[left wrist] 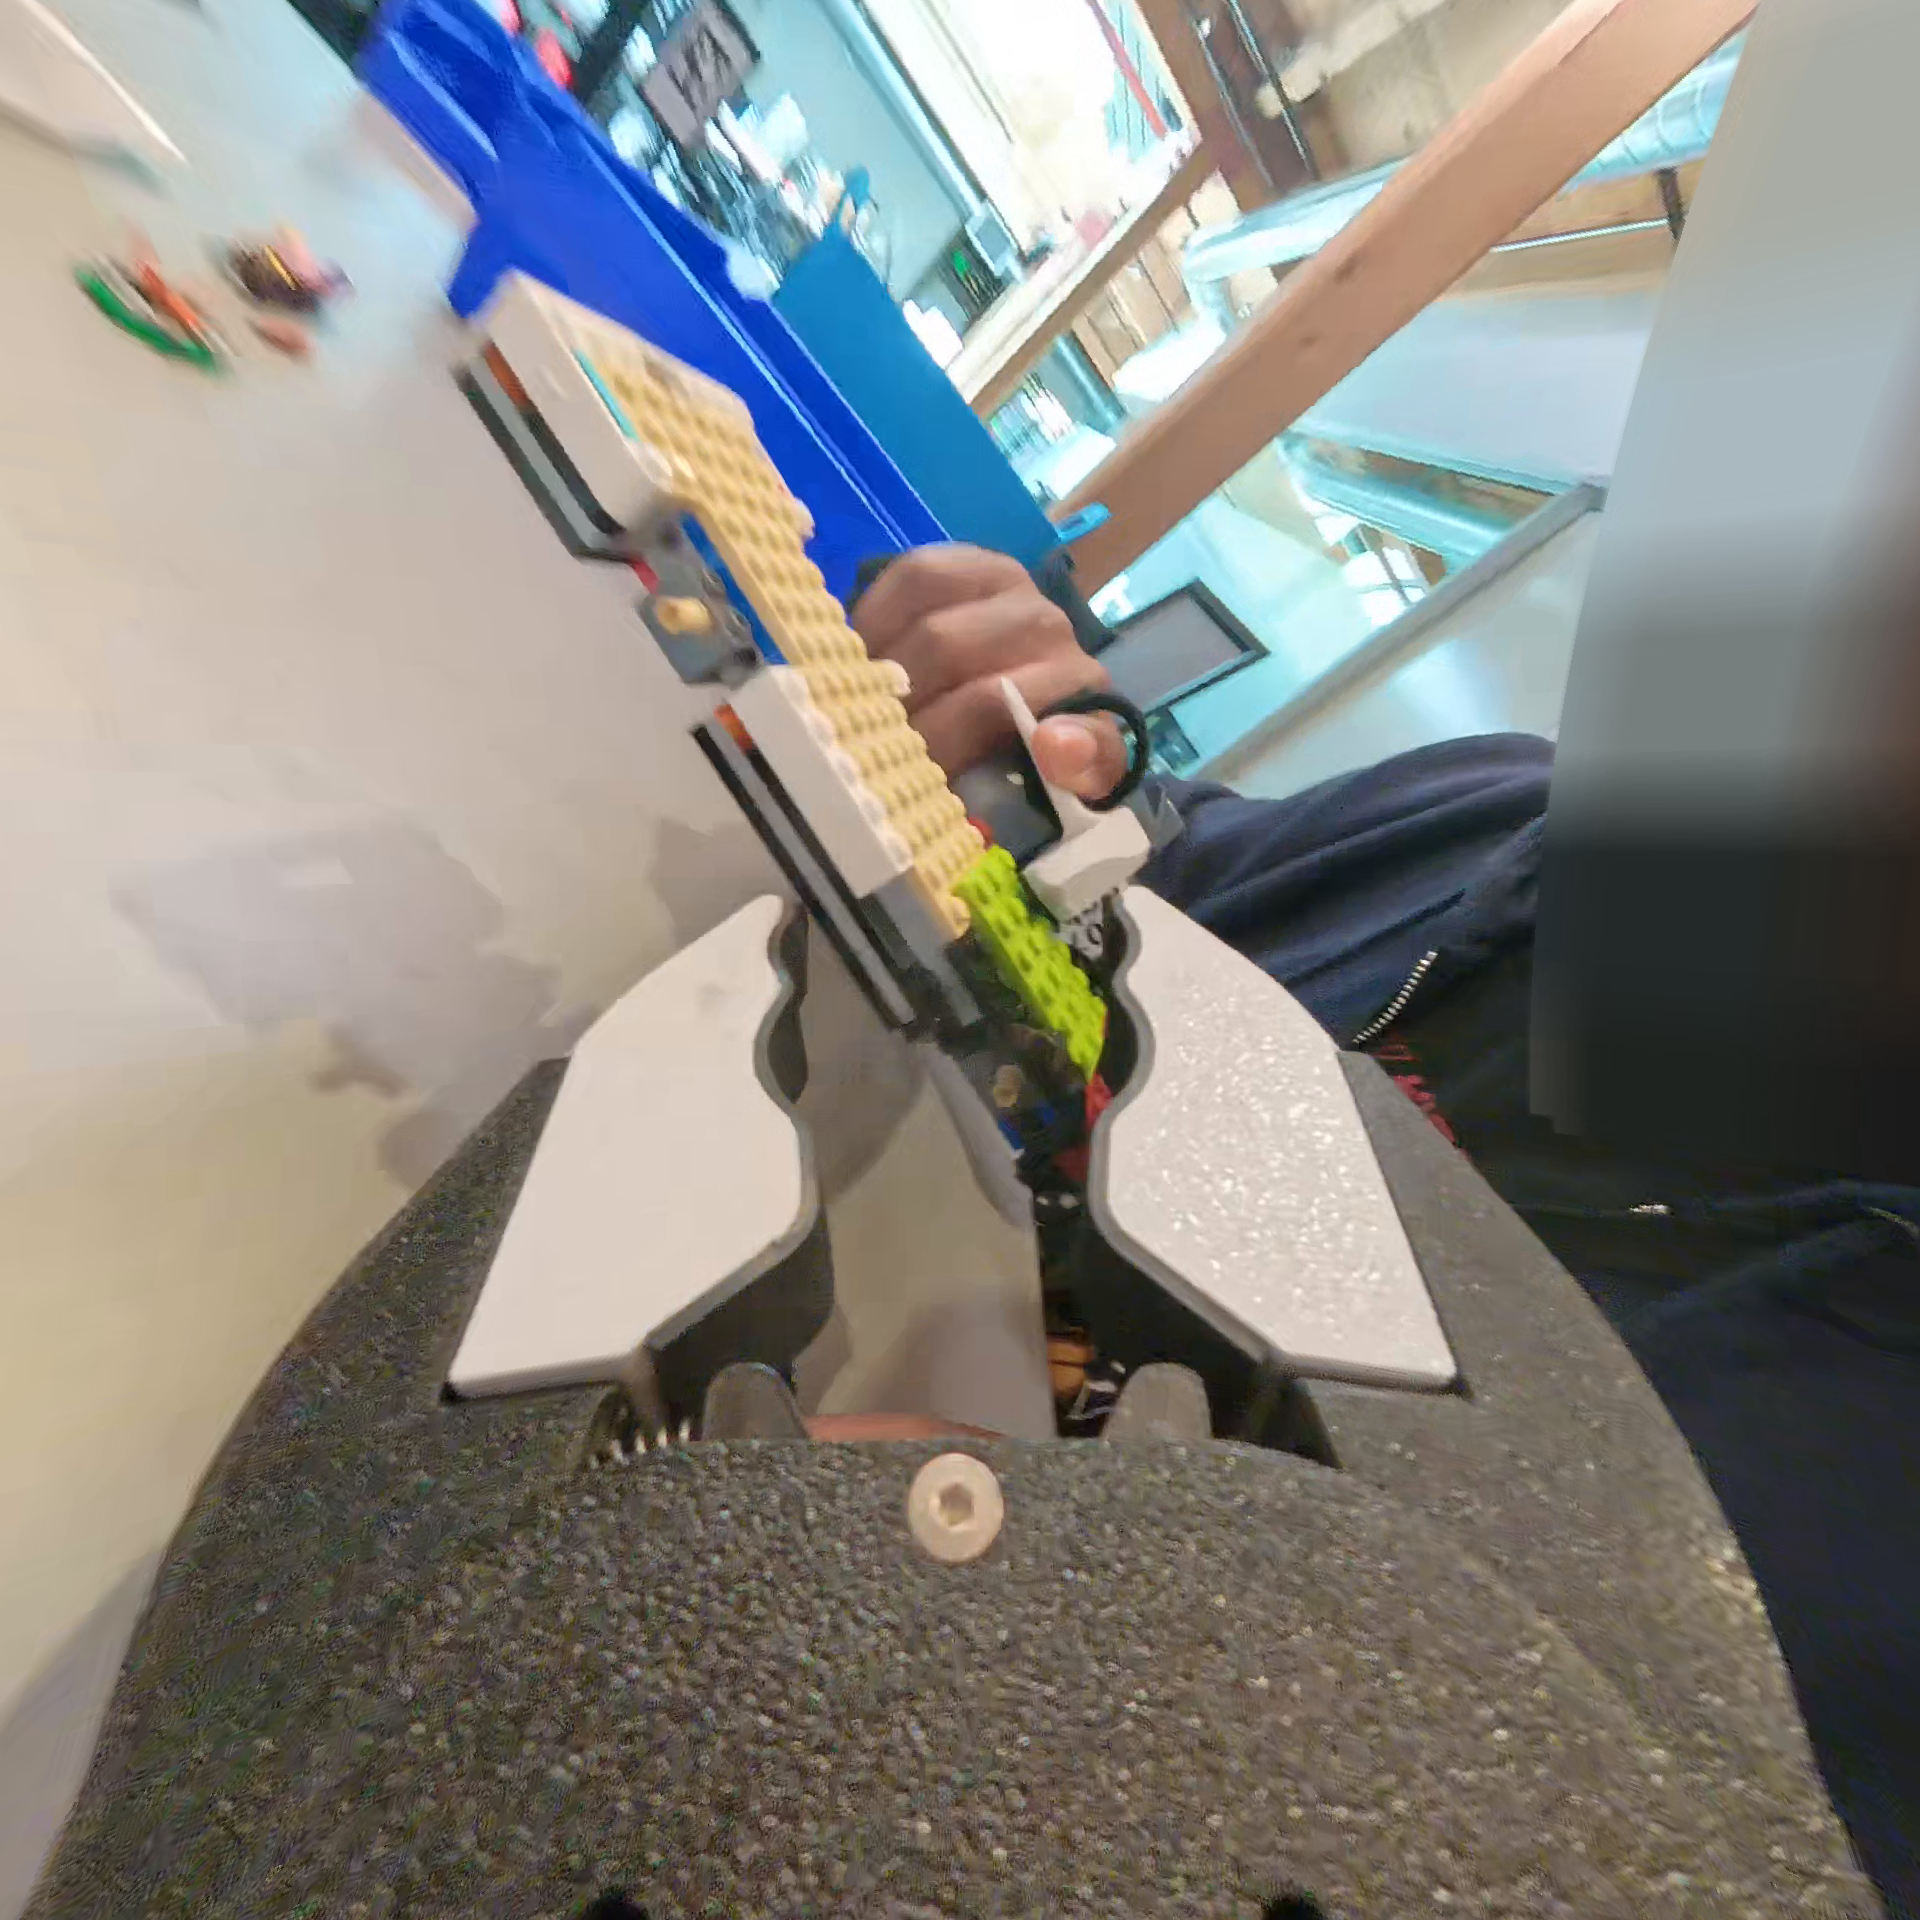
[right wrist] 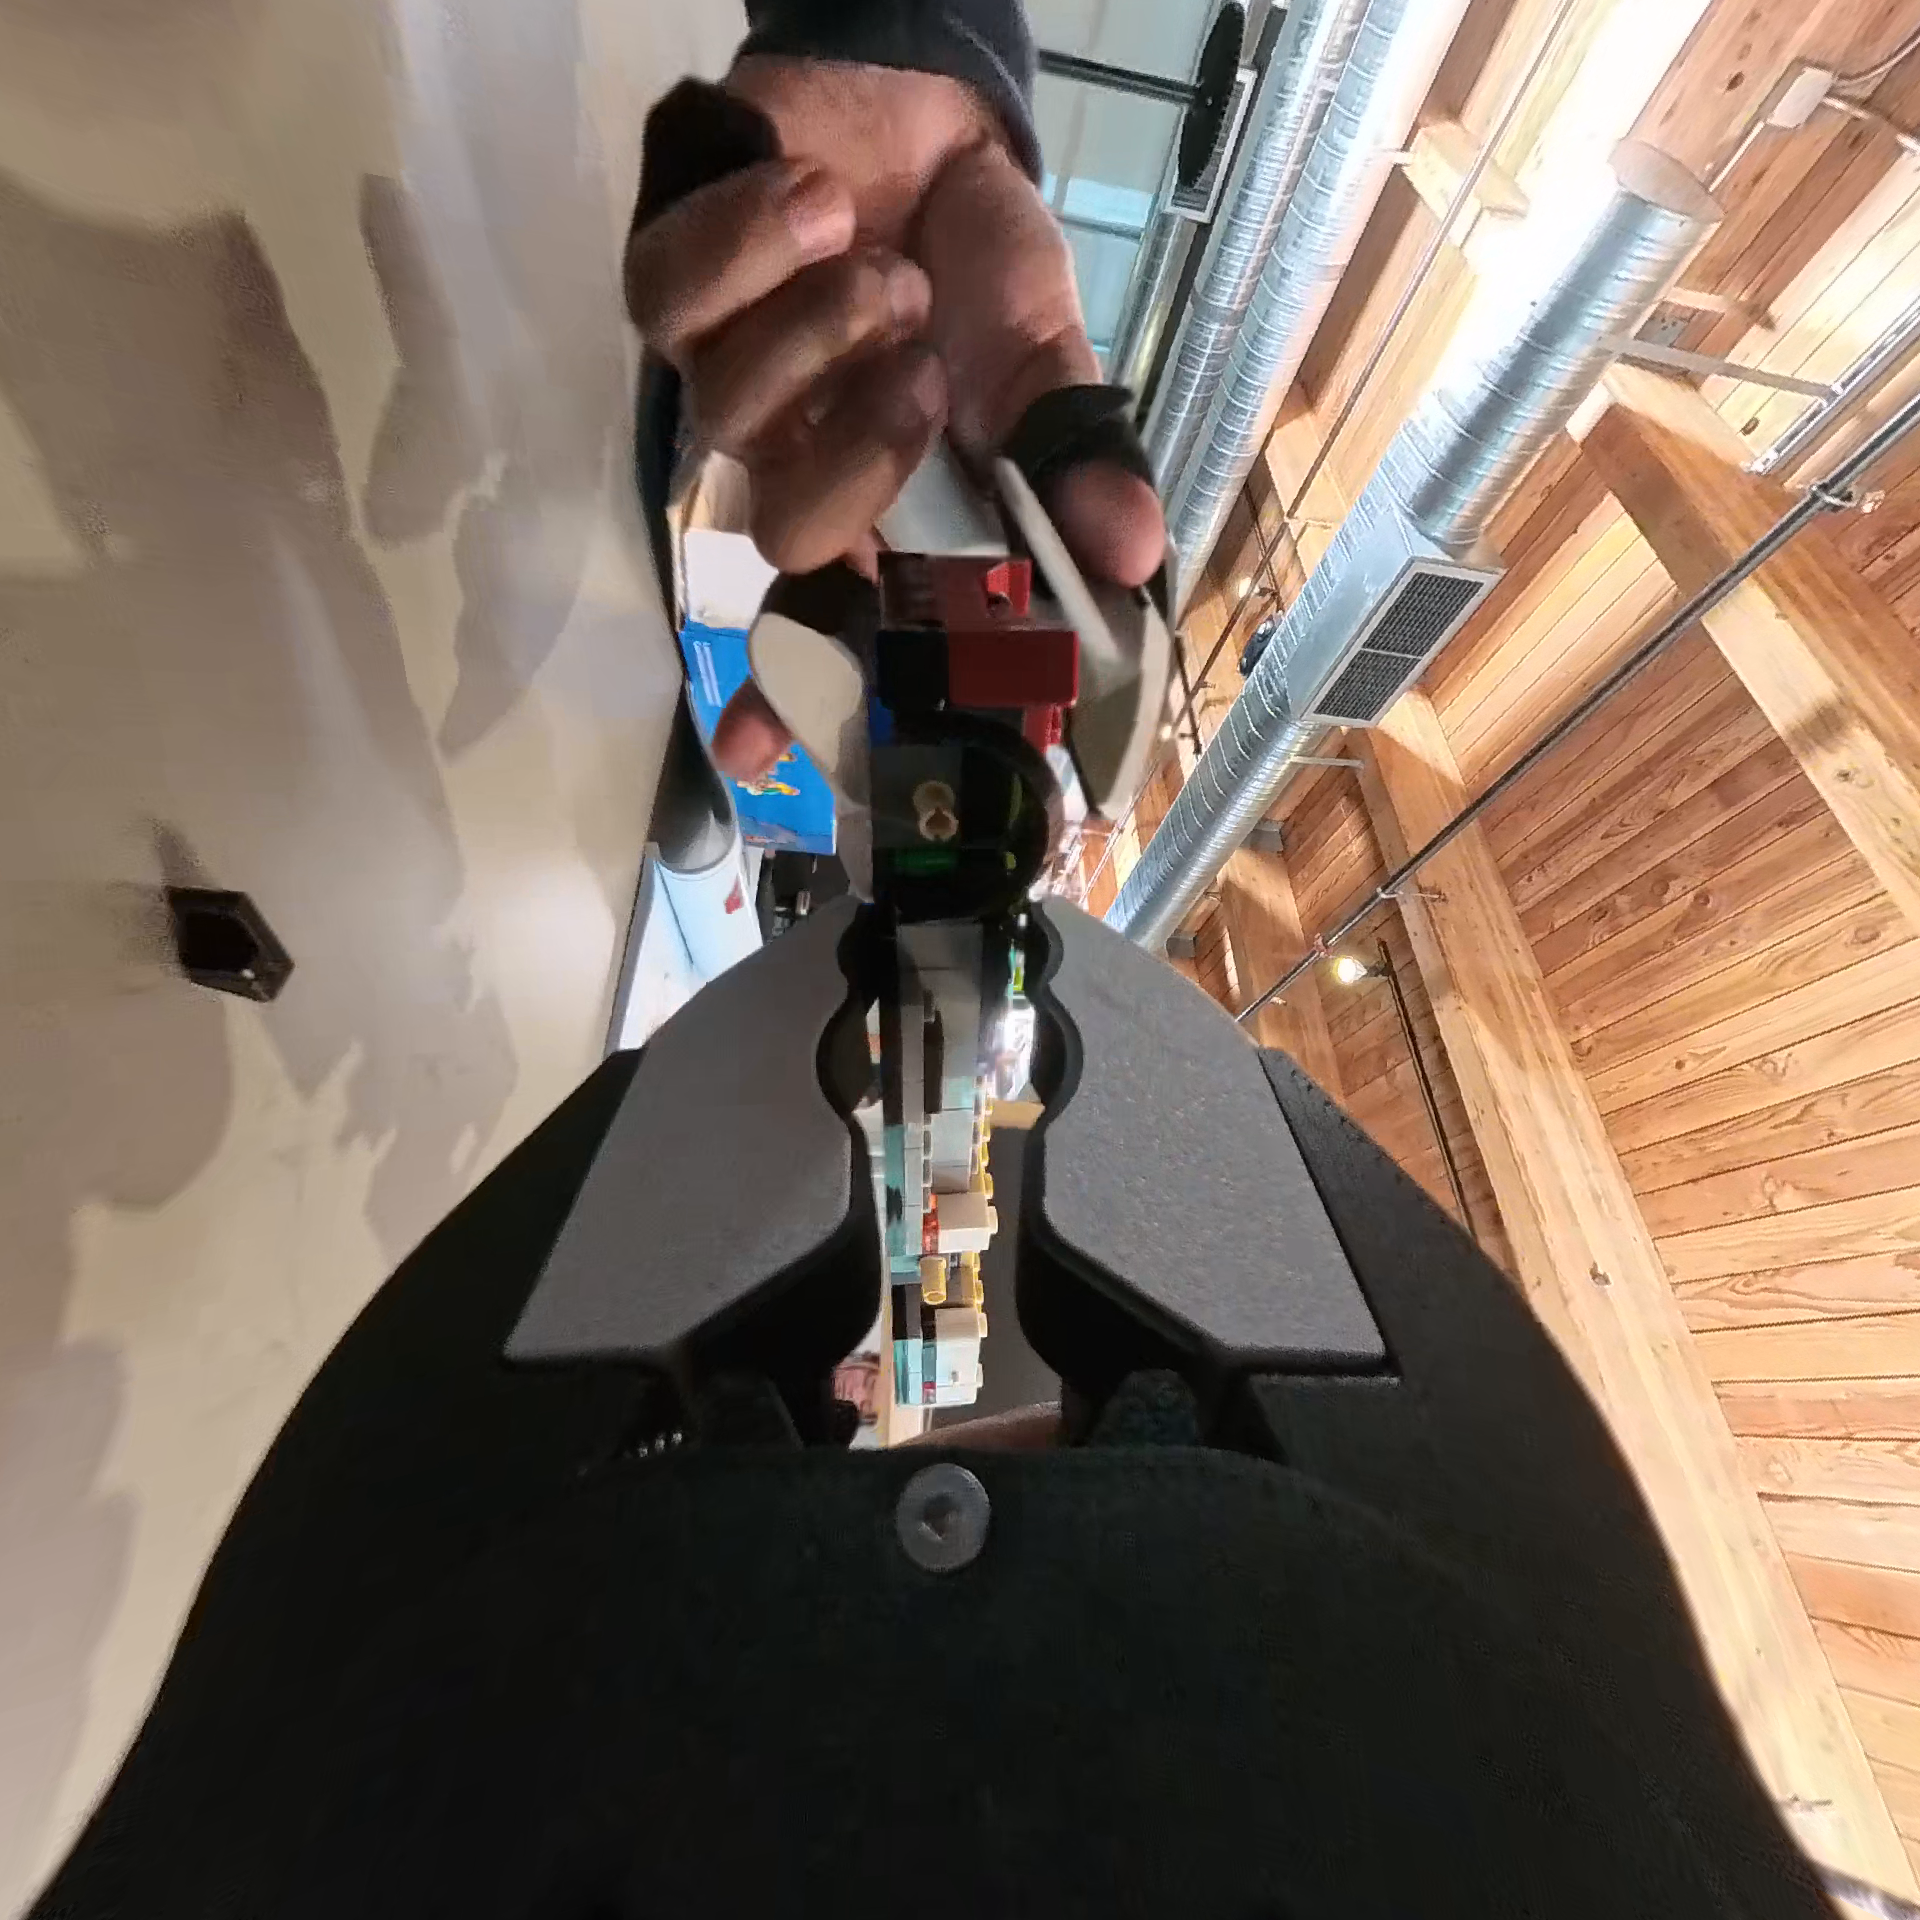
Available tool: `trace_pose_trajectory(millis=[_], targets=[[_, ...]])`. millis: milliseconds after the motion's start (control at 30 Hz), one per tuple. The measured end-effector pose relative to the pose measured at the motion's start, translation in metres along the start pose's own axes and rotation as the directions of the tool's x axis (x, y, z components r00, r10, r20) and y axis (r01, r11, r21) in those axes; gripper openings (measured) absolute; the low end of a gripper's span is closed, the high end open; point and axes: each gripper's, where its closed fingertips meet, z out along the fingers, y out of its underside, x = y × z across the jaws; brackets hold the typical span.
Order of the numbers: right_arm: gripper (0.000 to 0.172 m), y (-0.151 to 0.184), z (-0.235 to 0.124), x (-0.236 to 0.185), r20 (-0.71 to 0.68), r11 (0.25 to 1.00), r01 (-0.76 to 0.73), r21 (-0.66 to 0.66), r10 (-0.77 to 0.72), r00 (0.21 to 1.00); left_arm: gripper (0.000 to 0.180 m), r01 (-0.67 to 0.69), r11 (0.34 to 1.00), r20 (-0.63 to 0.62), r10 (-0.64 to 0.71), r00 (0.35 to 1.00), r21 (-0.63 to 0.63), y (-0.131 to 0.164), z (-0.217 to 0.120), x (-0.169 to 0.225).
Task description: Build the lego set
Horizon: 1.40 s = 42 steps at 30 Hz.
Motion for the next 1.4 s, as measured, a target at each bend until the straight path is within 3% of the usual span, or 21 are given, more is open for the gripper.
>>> trace_pose_trajectory(millis=[167, 333, 533, 767, 1033, 1400], targets=[[0.027, -0.005, -0.003, -0.004, 0.000, 0.999, 0.035, 0.024, -0.035, 0.999, 0.051, 0.110, 0.992, 0.032, -0.108, 0.994, -0.069, 0.015, 0.016, -0.004], [0.026, -0.007, -0.004, -0.006, -0.001, 0.997, 0.071, 0.031, -0.071, 0.998, 0.047, 0.142, 0.980, 0.068, -0.133, 0.989, -0.140, 0.028, 0.023, -0.003], [0.027, -0.006, -0.005, -0.001, -0.029, 0.996, 0.084, 0.026, -0.083, 0.996, 0.037, 0.183, 0.977, 0.049, -0.178, 0.983, -0.112, 0.027, 0.022, 0.000], [0.026, -0.010, -0.005, 0.001, -0.042, 0.994, 0.100, 0.039, -0.098, 0.994, 0.038, 0.182, 0.982, 0.042, -0.180, 0.983, -0.056, 0.019, 0.016, 0.000], [0.026, -0.017, -0.005, 0.000, -0.050, 0.990, 0.124, 0.062, -0.121, 0.991, 0.037, 0.169, 0.978, 0.080, -0.161, 0.984, -0.118, 0.027, 0.014, 0.001], [0.026, -0.020, -0.006, 0.001, -0.067, 0.987, 0.139, 0.083, -0.133, 0.989, 0.031, 0.220, 0.974, 0.006, -0.220, 0.976, -0.050, 0.028, 0.015, 0.005]])
